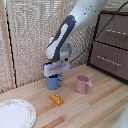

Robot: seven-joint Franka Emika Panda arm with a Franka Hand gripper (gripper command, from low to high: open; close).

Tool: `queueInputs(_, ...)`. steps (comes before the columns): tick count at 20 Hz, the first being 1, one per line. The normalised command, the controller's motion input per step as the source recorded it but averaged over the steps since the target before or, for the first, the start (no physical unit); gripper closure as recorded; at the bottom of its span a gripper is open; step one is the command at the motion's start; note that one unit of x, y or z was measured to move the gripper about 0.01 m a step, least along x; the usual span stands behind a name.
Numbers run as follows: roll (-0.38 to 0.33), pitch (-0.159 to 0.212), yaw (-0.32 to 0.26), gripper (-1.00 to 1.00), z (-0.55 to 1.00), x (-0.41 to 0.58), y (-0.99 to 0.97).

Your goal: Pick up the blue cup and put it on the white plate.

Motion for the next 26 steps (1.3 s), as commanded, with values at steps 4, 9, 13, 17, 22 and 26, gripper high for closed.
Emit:
queueInputs(4,0.076,-0.005,-0.065,1.00,0.37,-0.210,0.28)
queueInputs(9,0.021,-0.005,-0.137,1.00,0.95,0.149,0.33)
queueInputs(13,-0.006,0.000,-0.133,1.00,1.00,0.321,0.40)
queueInputs(17,-0.009,-0.004,-0.121,1.00,0.94,0.075,0.59)
queueInputs(22,0.000,0.017,-0.054,1.00,0.53,-0.156,0.68)
queueInputs(26,-0.011,0.064,-0.023,1.00,0.21,-0.095,0.84)
